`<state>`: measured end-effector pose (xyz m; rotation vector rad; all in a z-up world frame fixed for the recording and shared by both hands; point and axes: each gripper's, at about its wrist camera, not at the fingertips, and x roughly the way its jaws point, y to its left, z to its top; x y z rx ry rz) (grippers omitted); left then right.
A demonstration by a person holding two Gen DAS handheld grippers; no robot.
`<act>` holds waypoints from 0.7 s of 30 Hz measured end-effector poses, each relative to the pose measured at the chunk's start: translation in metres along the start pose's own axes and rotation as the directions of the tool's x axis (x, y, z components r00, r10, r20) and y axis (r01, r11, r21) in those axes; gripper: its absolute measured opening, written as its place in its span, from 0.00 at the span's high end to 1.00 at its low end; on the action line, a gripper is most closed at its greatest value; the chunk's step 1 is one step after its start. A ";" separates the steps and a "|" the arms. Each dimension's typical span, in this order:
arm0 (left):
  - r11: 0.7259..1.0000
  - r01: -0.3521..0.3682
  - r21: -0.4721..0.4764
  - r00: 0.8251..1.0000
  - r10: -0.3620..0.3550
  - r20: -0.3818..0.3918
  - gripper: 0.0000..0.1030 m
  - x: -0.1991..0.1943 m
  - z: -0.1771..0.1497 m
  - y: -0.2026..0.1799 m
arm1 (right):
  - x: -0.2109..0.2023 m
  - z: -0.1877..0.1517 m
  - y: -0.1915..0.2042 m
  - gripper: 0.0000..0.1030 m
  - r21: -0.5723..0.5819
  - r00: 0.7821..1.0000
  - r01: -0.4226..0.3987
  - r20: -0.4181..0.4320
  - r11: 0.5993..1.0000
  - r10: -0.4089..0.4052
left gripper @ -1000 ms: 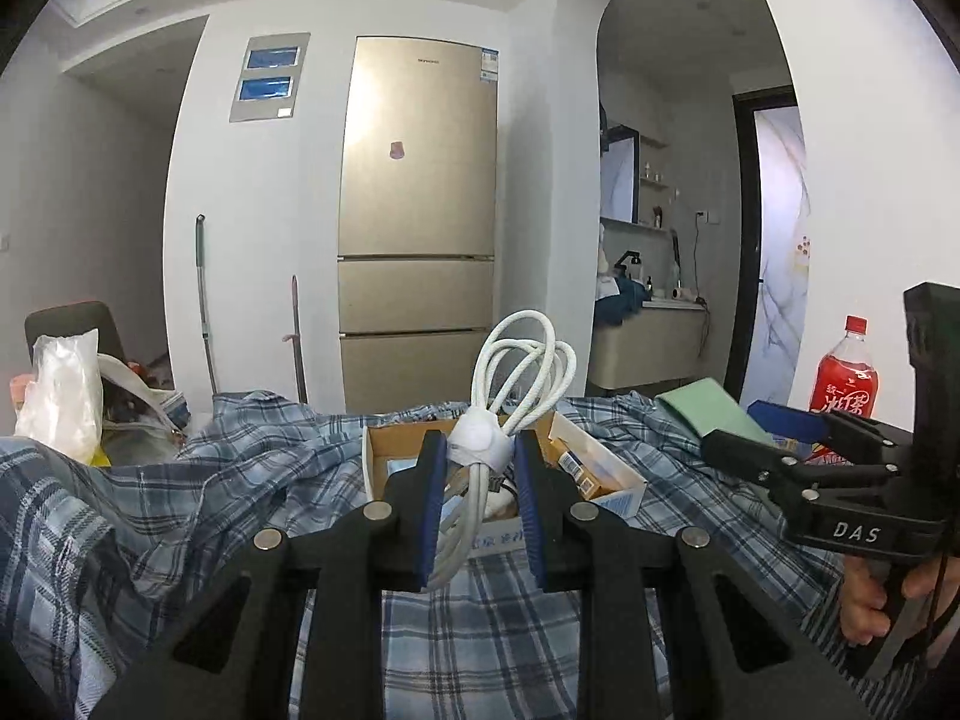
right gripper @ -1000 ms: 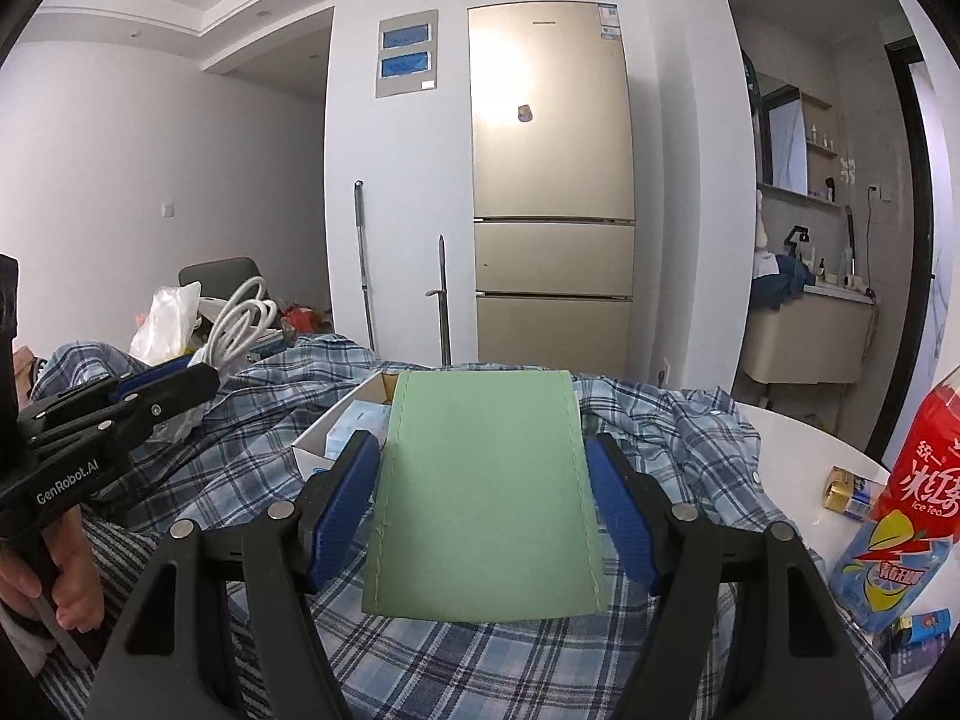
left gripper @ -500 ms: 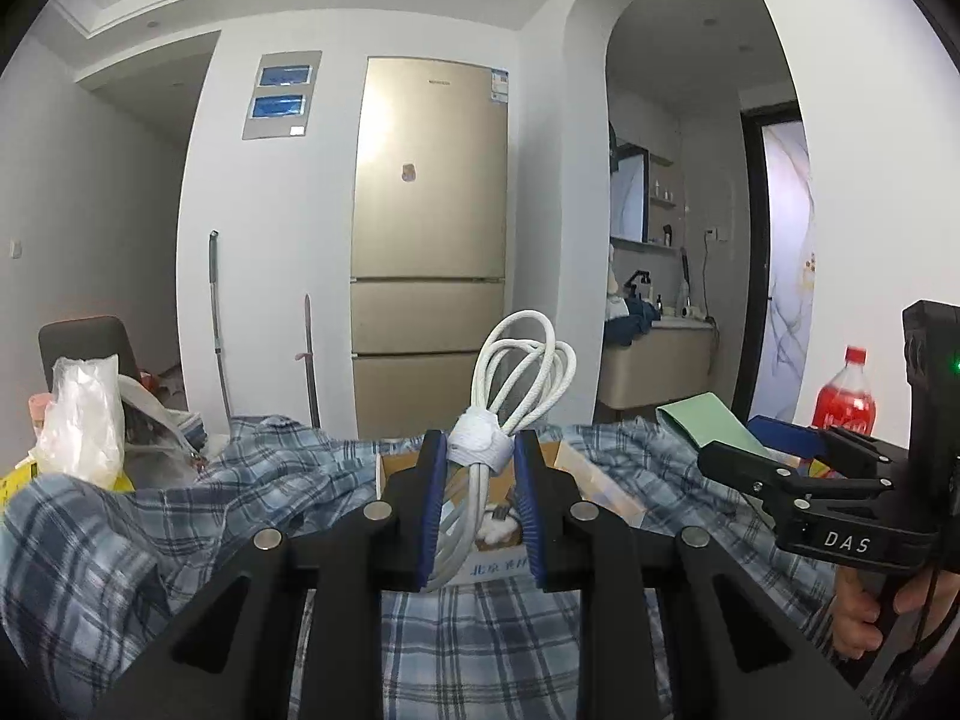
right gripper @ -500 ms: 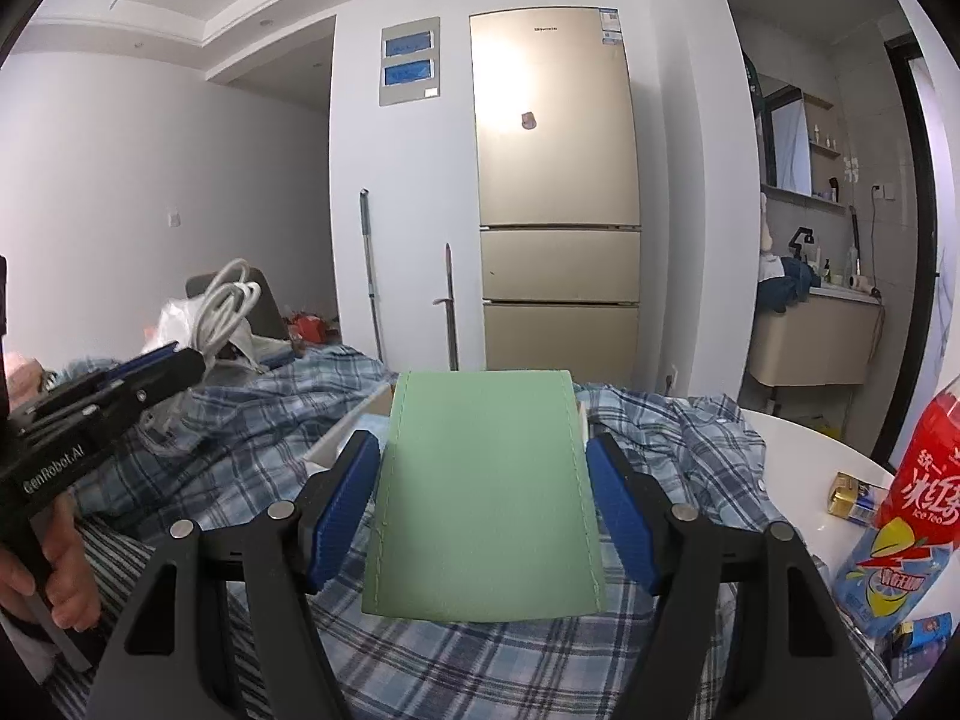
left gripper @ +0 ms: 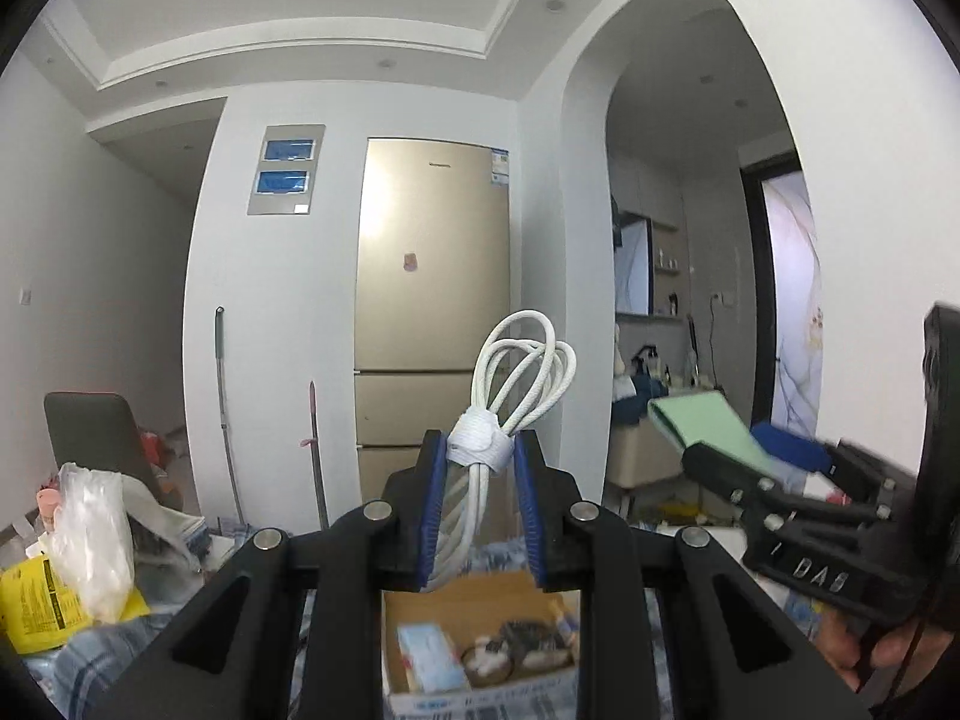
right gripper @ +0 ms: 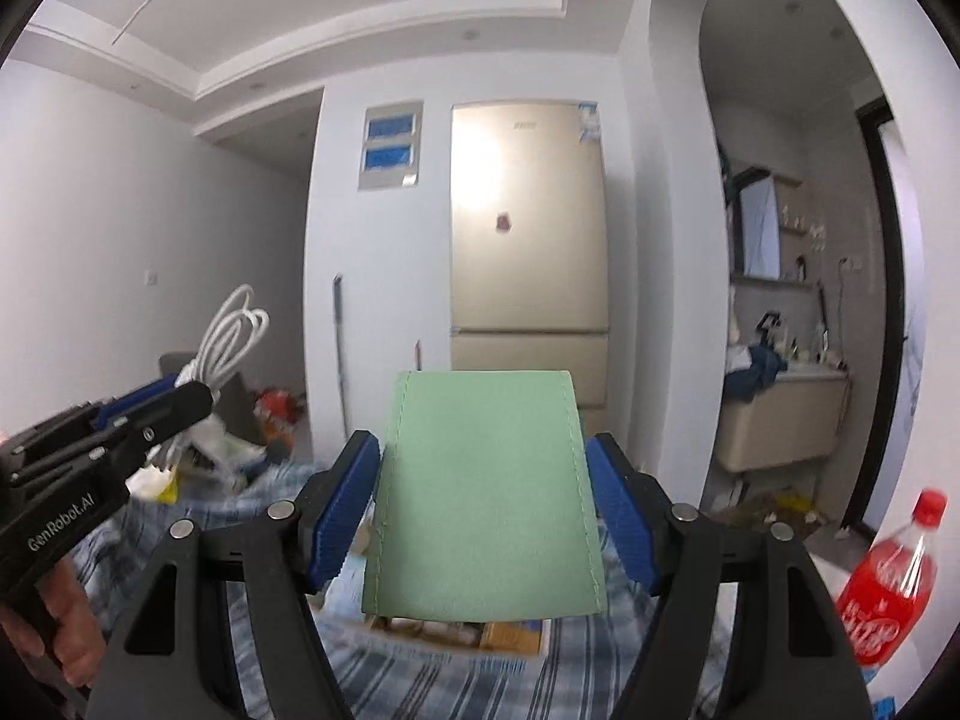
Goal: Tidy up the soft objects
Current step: 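Lift the white cable and green card with both grippers over the white box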
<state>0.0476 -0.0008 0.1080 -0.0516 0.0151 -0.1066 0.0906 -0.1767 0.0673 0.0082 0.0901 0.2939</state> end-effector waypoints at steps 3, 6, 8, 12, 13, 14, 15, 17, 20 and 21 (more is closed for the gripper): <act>0.998 -0.007 -0.054 1.000 0.008 0.021 0.76 0.007 0.013 0.006 | 0.014 0.012 -0.003 0.32 0.061 1.000 -0.008 0.010 0.998 0.007; 0.997 -0.025 -0.067 0.998 0.028 0.047 0.76 0.019 0.024 0.012 | 0.027 0.022 -0.006 0.32 0.090 0.999 0.011 0.033 0.996 -0.014; 0.997 -0.042 -0.065 0.997 0.046 0.057 0.76 0.029 0.029 0.015 | 0.036 0.029 -0.005 0.32 0.093 0.998 0.025 0.053 0.995 -0.030; 0.995 -0.063 -0.073 0.996 0.067 0.059 0.76 0.050 0.031 0.025 | 0.049 0.035 -0.004 0.32 0.092 0.996 0.046 0.075 0.995 -0.053; 0.995 -0.071 -0.070 0.995 0.075 0.058 0.76 0.054 0.031 0.027 | 0.054 0.035 -0.005 0.32 0.094 0.996 0.049 0.076 0.994 -0.056; 0.995 -0.081 -0.065 0.995 0.084 0.054 0.76 0.059 0.029 0.029 | 0.056 0.034 -0.004 0.32 0.095 0.996 0.051 0.075 0.994 -0.058; 0.994 -0.093 -0.063 0.994 0.096 0.048 0.76 0.064 0.024 0.032 | 0.059 0.032 -0.005 0.32 0.094 0.996 0.053 0.071 0.994 -0.060; 0.993 -0.097 -0.072 0.995 0.099 0.027 0.76 0.074 0.016 0.037 | 0.067 0.025 -0.005 0.32 0.098 0.996 0.059 0.057 0.993 -0.065; 0.993 -0.096 -0.076 0.995 0.094 -0.026 0.76 0.092 0.000 0.044 | 0.076 0.010 -0.004 0.32 0.107 0.995 0.088 0.033 0.990 -0.092; 0.993 -0.097 -0.071 0.994 0.094 -0.047 0.76 0.098 -0.007 0.047 | 0.078 0.006 -0.005 0.32 0.109 0.994 0.102 0.025 0.989 -0.105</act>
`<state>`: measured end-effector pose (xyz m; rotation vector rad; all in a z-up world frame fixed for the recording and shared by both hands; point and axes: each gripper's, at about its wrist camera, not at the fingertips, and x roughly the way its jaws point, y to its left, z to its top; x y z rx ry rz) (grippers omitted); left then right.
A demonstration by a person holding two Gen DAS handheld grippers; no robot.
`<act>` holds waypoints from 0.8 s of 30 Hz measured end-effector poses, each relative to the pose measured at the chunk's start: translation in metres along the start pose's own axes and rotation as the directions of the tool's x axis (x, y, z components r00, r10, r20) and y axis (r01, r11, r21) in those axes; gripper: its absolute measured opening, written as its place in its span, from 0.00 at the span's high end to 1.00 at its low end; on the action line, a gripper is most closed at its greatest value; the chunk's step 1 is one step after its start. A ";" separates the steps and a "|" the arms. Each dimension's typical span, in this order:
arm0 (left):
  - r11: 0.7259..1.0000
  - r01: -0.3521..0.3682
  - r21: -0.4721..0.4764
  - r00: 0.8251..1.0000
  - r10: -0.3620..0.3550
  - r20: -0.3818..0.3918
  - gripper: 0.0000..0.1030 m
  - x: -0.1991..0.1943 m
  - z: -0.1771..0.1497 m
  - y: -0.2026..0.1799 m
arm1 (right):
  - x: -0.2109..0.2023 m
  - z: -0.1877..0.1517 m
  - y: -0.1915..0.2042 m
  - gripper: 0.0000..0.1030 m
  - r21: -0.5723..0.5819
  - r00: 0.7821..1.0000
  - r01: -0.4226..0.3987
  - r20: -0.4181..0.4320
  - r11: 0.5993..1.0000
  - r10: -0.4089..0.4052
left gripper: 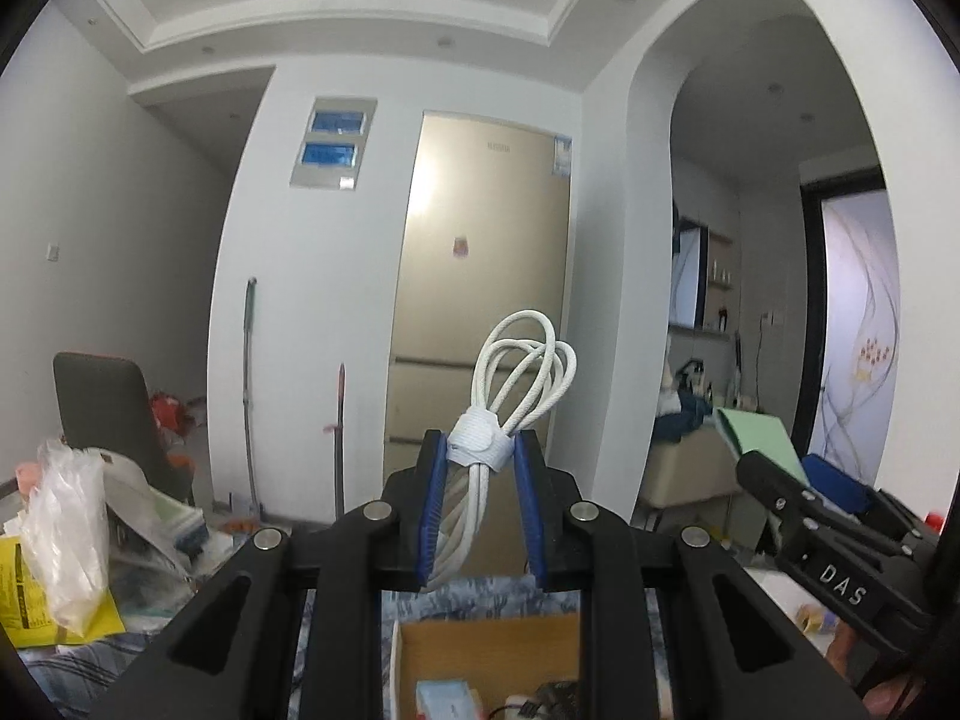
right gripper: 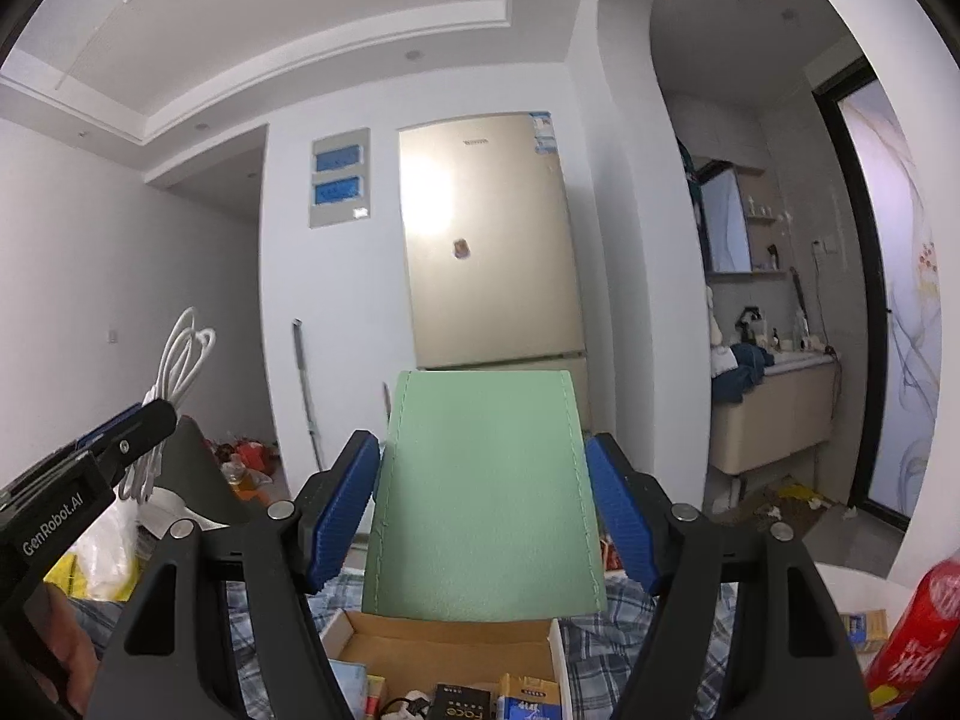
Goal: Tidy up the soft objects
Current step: 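Lift the white cable and green card with both grippers over the white box, then lower both grippers into the white box and open them, releasing cable and card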
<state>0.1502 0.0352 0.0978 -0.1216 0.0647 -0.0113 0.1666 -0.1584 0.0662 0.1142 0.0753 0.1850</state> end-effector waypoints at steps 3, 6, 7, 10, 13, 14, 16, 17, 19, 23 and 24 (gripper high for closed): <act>1.000 -0.003 0.010 0.999 0.003 -0.047 0.76 0.014 -0.016 0.006 | 0.011 -0.016 -0.003 0.32 0.000 0.999 0.007 -0.044 1.000 -0.007; 1.000 -0.011 0.022 0.994 0.013 -0.110 0.76 0.034 -0.030 0.010 | 0.020 -0.030 -0.004 0.32 -0.019 0.997 0.012 -0.080 1.000 -0.014; 1.000 -0.009 0.018 0.990 0.011 -0.137 0.76 0.041 -0.035 0.011 | 0.023 -0.035 -0.004 0.32 -0.025 0.995 0.013 -0.094 1.000 -0.015; 1.000 -0.011 -0.014 0.970 0.008 -0.241 0.76 0.066 -0.047 0.017 | 0.033 -0.049 -0.006 0.32 -0.036 0.988 0.025 -0.153 0.999 -0.031; 0.999 -0.032 -0.015 0.953 0.025 -0.302 0.76 0.078 -0.059 0.022 | 0.045 -0.059 -0.008 0.32 -0.047 0.975 0.017 -0.223 0.999 -0.027; 0.999 -0.033 -0.008 0.948 0.029 -0.316 0.76 0.080 -0.062 0.022 | 0.049 -0.063 -0.008 0.32 -0.049 0.968 0.006 -0.251 0.999 -0.018; 0.999 -0.040 0.009 0.934 0.041 -0.354 0.76 0.086 -0.068 0.023 | 0.056 -0.069 -0.008 0.32 -0.045 0.953 -0.015 -0.304 0.999 0.001; 0.999 -0.043 0.014 0.928 0.045 -0.370 0.76 0.089 -0.071 0.023 | 0.060 -0.072 -0.008 0.32 -0.041 0.941 -0.035 -0.339 0.999 0.019; 0.999 -0.050 0.021 0.920 0.055 -0.389 0.76 0.091 -0.074 0.022 | 0.067 -0.081 -0.009 0.32 -0.033 0.917 -0.060 -0.398 0.998 0.042; 0.999 -0.037 0.035 0.907 0.049 -0.419 0.76 0.094 -0.081 0.021 | 0.079 -0.095 -0.008 0.32 -0.031 0.876 -0.085 -0.478 0.996 0.060; 0.999 -0.029 0.034 0.903 0.041 -0.428 0.76 0.096 -0.083 0.020 | 0.081 -0.098 -0.009 0.32 -0.025 0.870 -0.089 -0.489 0.996 0.065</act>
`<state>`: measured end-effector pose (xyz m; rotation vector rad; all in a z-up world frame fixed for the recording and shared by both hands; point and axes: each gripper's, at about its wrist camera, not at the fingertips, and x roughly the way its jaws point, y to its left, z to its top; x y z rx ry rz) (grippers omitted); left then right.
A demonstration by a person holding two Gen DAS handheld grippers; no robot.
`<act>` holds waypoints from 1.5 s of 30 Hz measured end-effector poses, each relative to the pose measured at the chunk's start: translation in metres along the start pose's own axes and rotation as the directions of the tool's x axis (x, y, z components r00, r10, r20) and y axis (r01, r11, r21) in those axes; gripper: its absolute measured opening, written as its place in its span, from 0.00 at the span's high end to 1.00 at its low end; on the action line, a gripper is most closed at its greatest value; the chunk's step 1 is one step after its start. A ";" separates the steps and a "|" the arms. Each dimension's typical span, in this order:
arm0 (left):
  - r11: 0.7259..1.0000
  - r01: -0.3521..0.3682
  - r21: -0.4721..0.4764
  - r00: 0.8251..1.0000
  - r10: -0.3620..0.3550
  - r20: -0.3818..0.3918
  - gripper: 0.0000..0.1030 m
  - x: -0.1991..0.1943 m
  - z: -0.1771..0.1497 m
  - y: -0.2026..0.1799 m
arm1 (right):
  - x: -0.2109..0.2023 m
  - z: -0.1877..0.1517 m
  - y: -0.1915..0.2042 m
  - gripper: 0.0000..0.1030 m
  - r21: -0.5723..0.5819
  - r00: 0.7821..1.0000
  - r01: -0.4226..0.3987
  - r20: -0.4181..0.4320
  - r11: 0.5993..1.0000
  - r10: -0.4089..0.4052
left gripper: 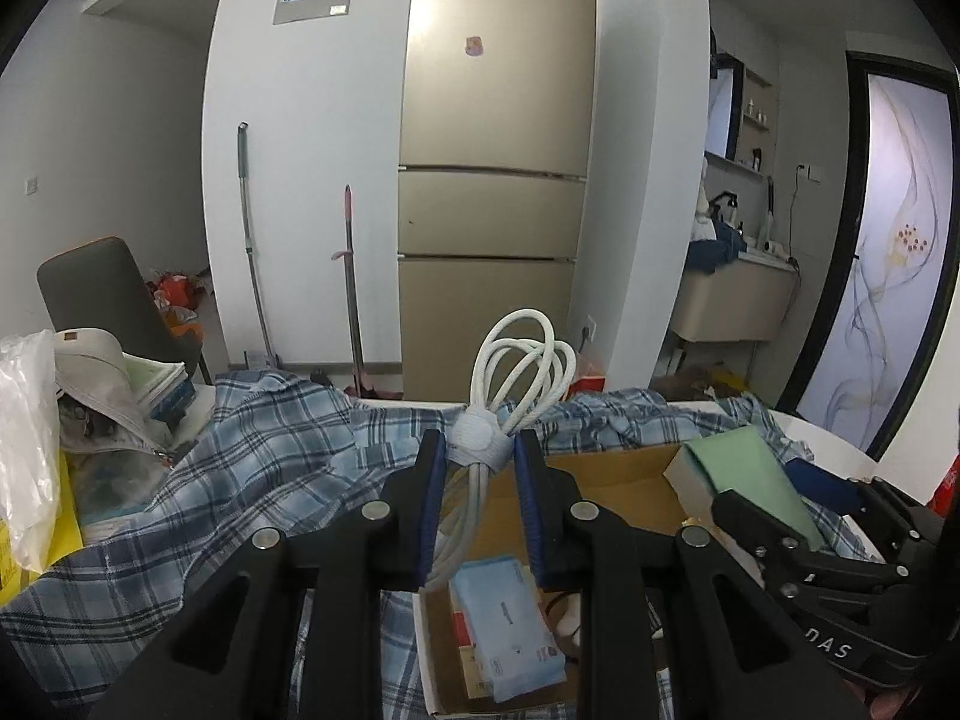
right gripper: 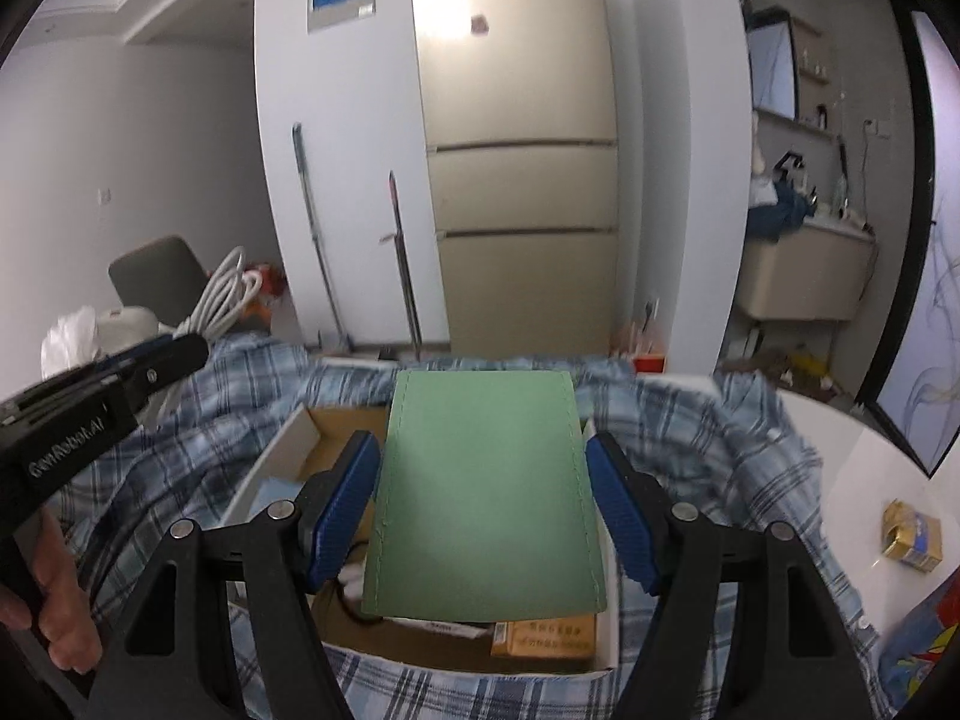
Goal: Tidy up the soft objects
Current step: 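Lower both grippers into the white box and open them, releasing cable and card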
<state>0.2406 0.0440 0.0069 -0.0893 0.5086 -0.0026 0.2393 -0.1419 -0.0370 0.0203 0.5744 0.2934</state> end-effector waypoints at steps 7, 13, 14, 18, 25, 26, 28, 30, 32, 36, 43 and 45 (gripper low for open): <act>1.000 0.026 -0.013 0.998 -0.027 -0.057 0.76 0.014 -0.009 0.001 | 0.017 -0.003 -0.001 0.32 0.011 0.997 -0.023 -0.069 1.000 0.024; 1.000 0.026 -0.009 0.993 -0.027 -0.115 0.76 0.028 -0.018 -0.001 | 0.029 -0.009 0.001 0.32 0.005 0.992 -0.039 -0.122 0.999 0.039; 1.000 0.027 -0.008 0.992 -0.028 -0.126 0.76 0.030 -0.019 -0.002 | 0.031 -0.009 0.002 0.32 0.004 0.990 -0.045 -0.133 0.999 0.045; 1.000 0.025 0.005 0.987 -0.024 -0.158 0.76 0.038 -0.025 -0.003 | 0.034 -0.012 0.006 0.32 -0.011 0.987 -0.047 -0.152 0.999 0.045; 1.000 0.016 0.010 0.991 -0.015 -0.134 0.76 0.037 -0.027 -0.003 | 0.039 -0.016 0.008 0.32 -0.019 0.985 -0.037 -0.170 0.999 0.034; 1.000 0.022 0.005 0.991 -0.021 -0.133 0.75 0.037 -0.026 -0.003 | 0.040 -0.016 0.008 0.31 -0.018 0.984 -0.035 -0.175 0.999 0.031; 1.000 0.022 0.008 0.992 -0.021 -0.125 0.69 0.037 -0.027 -0.002 | 0.042 -0.016 0.008 0.25 -0.016 0.984 -0.026 -0.177 1.000 0.023; 1.000 0.004 0.025 0.994 -0.001 -0.107 0.34 0.035 -0.026 -0.005 | 0.041 -0.016 0.008 0.22 -0.021 0.986 -0.016 -0.169 1.000 0.012; 1.000 -0.005 0.030 0.997 0.007 -0.076 0.17 0.030 -0.025 -0.006 | 0.041 -0.015 0.008 0.22 -0.021 0.986 -0.010 -0.164 1.000 0.007; 1.000 0.011 0.012 0.999 -0.010 -0.052 0.17 0.024 -0.022 -0.005 | 0.040 -0.014 0.006 0.22 -0.016 0.987 0.002 -0.158 1.000 -0.005; 1.000 0.021 0.007 0.999 -0.020 -0.027 0.17 0.017 -0.020 -0.005 | 0.037 -0.012 0.002 0.22 -0.008 0.989 0.011 -0.149 1.000 -0.012; 1.000 0.022 0.010 1.000 -0.022 -0.016 0.17 0.014 -0.019 -0.006 | 0.036 -0.012 0.002 0.22 -0.009 0.990 0.015 -0.143 1.000 -0.016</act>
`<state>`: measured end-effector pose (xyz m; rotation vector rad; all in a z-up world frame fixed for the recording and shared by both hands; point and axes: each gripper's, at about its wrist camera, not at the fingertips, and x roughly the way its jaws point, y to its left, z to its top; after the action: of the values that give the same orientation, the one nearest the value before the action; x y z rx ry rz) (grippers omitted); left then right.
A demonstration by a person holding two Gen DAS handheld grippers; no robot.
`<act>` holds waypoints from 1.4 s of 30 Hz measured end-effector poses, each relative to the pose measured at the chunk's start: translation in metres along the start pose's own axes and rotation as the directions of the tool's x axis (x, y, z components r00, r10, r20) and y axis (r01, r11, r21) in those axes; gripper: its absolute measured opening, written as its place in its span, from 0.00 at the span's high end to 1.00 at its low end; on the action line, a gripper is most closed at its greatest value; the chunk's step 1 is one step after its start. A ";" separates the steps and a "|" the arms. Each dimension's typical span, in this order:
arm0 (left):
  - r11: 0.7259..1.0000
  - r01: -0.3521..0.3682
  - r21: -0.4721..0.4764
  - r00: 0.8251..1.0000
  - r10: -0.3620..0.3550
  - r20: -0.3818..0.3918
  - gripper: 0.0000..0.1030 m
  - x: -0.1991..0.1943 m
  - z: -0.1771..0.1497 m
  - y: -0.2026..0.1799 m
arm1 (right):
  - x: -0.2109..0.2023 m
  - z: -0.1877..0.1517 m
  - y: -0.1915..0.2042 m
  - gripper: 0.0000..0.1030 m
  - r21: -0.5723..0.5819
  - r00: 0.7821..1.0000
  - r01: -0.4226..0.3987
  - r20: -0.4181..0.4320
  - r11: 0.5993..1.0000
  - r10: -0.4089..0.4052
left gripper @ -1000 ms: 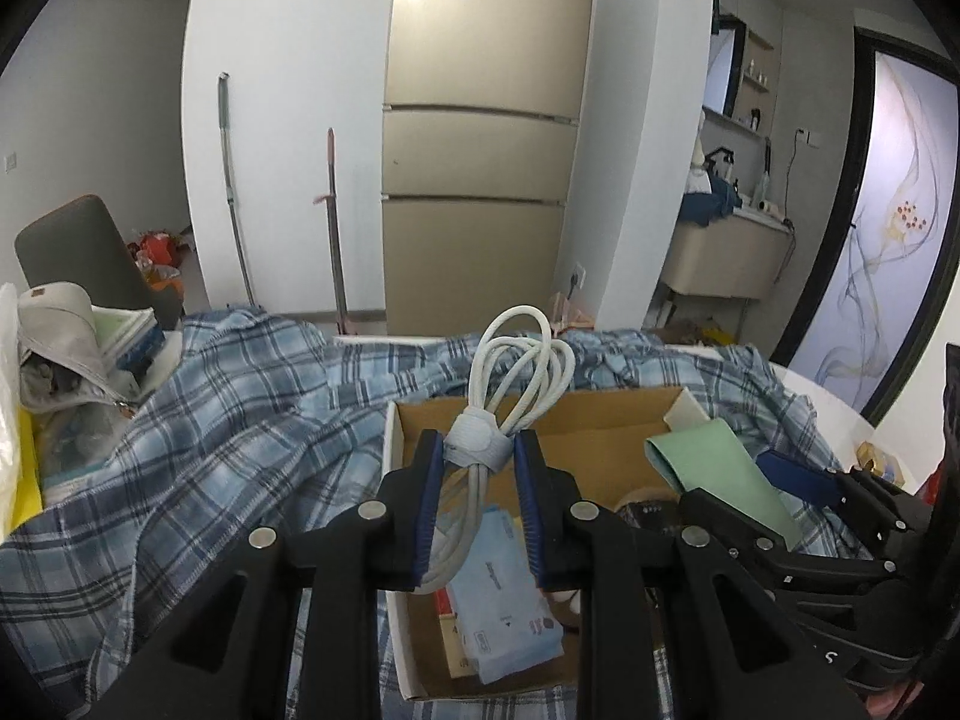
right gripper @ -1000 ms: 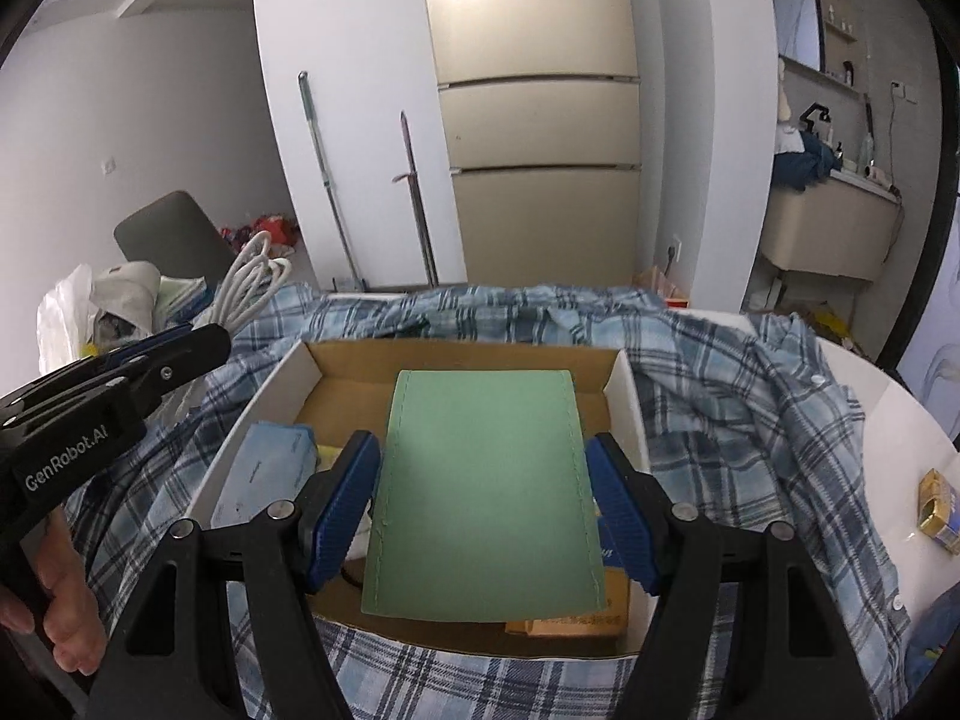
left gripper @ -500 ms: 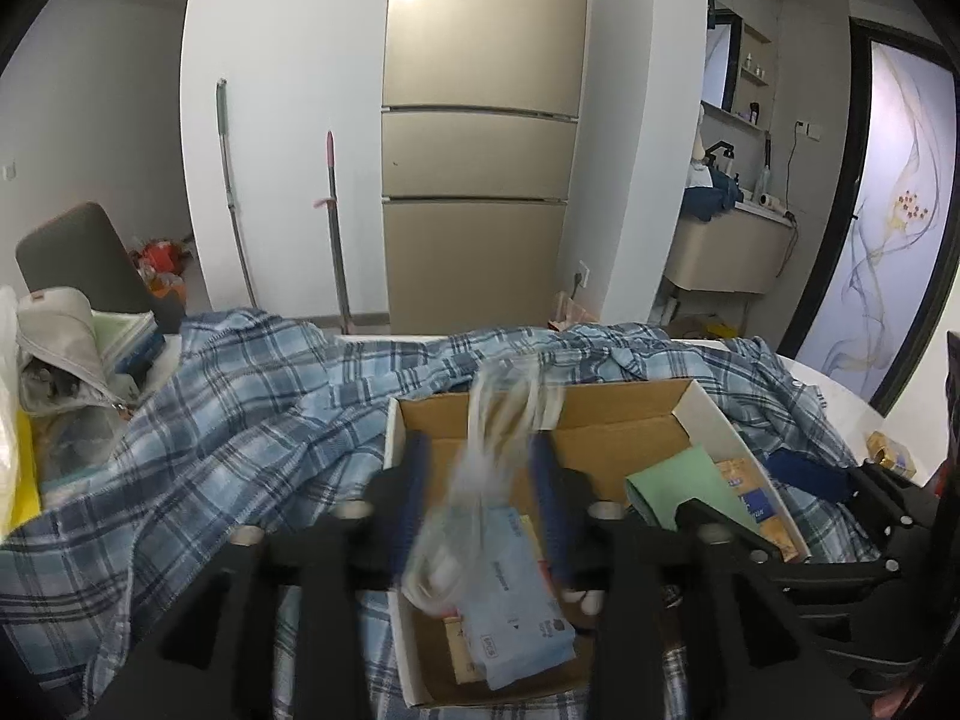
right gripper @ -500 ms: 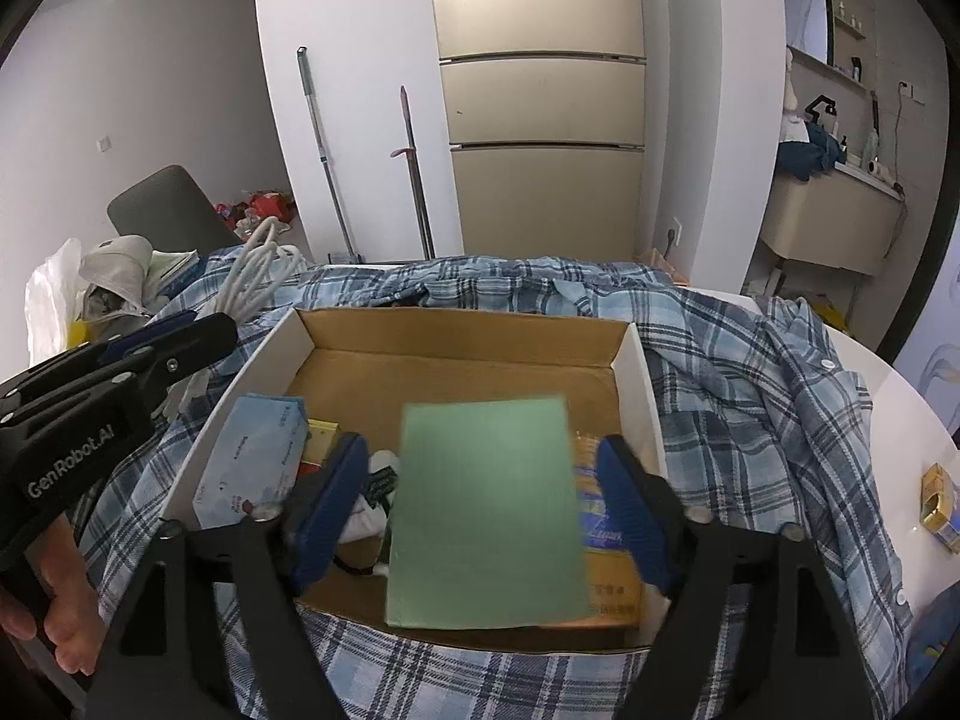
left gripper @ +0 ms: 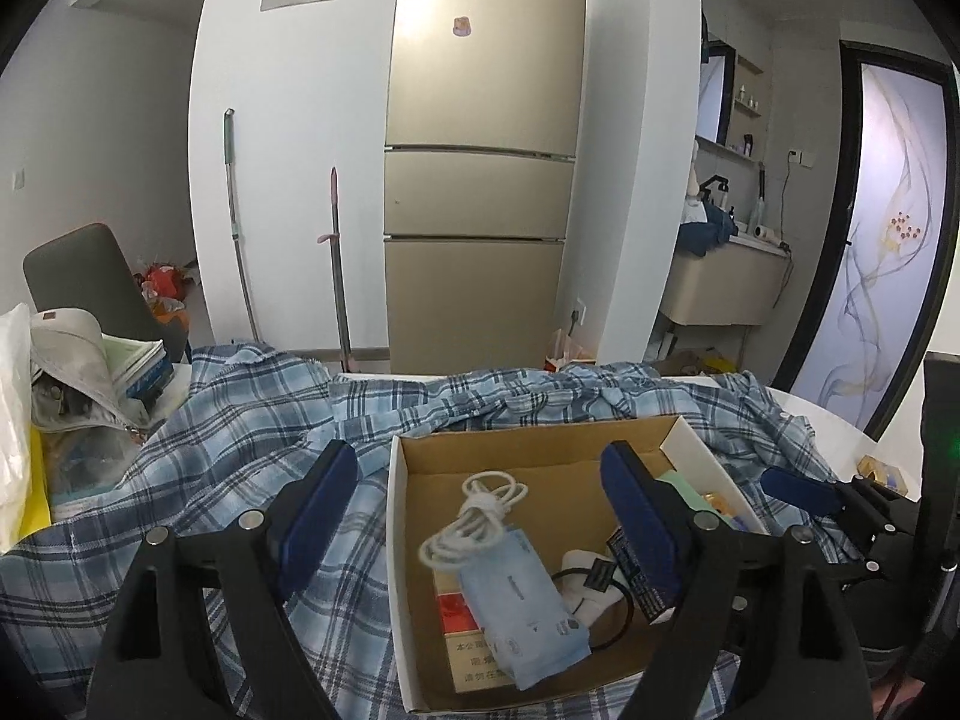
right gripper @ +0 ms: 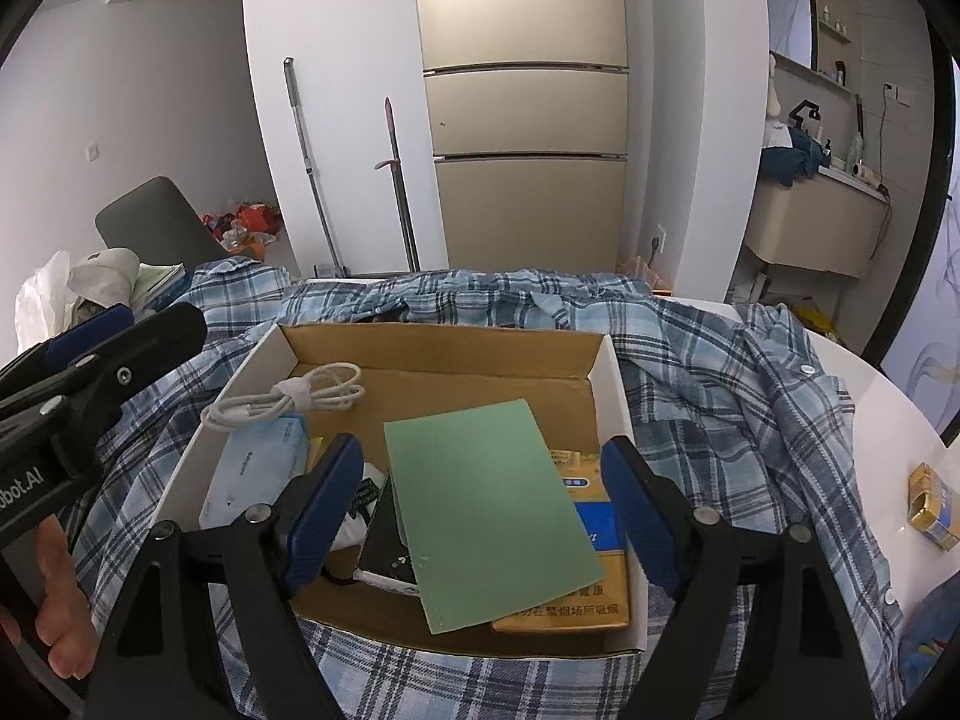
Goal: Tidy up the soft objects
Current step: 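Lower both grippers into the white box and open them, releasing cable and card, then raise both open grippers away from the white box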
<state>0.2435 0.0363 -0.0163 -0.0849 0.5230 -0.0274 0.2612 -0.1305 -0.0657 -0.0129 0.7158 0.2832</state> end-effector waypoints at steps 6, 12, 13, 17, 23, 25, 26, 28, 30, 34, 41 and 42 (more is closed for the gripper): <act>1.000 -0.005 0.005 0.998 0.004 0.064 0.17 -0.018 0.006 -0.003 | -0.013 0.006 -0.003 0.22 0.007 0.998 0.029 0.051 1.000 -0.029; 0.998 -0.035 0.055 0.988 0.026 0.152 0.17 -0.049 0.018 -0.015 | -0.039 0.019 -0.006 0.22 0.009 0.991 0.053 0.125 0.999 -0.054; 0.997 -0.045 0.066 0.984 0.033 0.173 0.17 -0.057 0.020 -0.018 | -0.044 0.022 -0.007 0.22 0.010 0.990 0.051 0.133 0.999 -0.052; 0.997 -0.037 0.062 0.970 0.021 0.241 0.17 -0.088 0.035 -0.024 | -0.069 0.034 -0.010 0.10 0.032 0.982 0.042 0.184 0.999 -0.047; 0.994 -0.023 0.111 0.946 -0.015 0.323 0.00 -0.129 0.048 -0.041 | -0.106 0.044 -0.013 0.00 0.027 0.962 0.079 0.262 0.996 -0.083; 0.995 -0.016 0.100 0.931 -0.021 0.364 0.00 -0.146 0.049 -0.043 | -0.119 0.045 -0.015 0.00 0.029 0.953 0.089 0.287 0.996 -0.093; 0.995 -0.013 0.095 0.929 -0.023 0.369 0.00 -0.151 0.049 -0.043 | -0.125 0.045 -0.016 0.00 0.032 0.949 0.092 0.299 0.995 -0.098; 0.997 0.000 0.079 0.927 -0.030 0.375 0.00 -0.164 0.050 -0.044 | -0.138 0.045 -0.019 0.00 0.037 0.942 0.096 0.321 0.995 -0.102; 0.997 0.021 0.071 0.921 -0.047 0.388 0.00 -0.179 0.051 -0.044 | -0.150 0.044 -0.020 0.00 0.037 0.936 0.094 0.337 0.995 -0.101; 0.995 0.003 0.096 0.908 -0.043 0.418 0.00 -0.206 0.051 -0.048 | -0.176 0.040 -0.016 0.00 0.020 0.920 0.101 0.378 0.995 -0.101; 0.996 0.002 0.091 0.885 -0.044 0.464 0.00 -0.250 0.037 -0.045 | -0.222 0.026 -0.007 0.00 0.003 0.880 0.092 0.467 0.996 -0.083; 0.996 0.005 0.086 0.881 -0.045 0.470 0.00 -0.255 0.034 -0.043 | -0.228 0.024 -0.006 0.00 0.000 0.874 0.093 0.479 0.996 -0.082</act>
<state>0.0393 0.0079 0.1434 -0.0149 0.0291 -0.0523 0.1145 -0.1908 0.0992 0.0028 0.2154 0.1957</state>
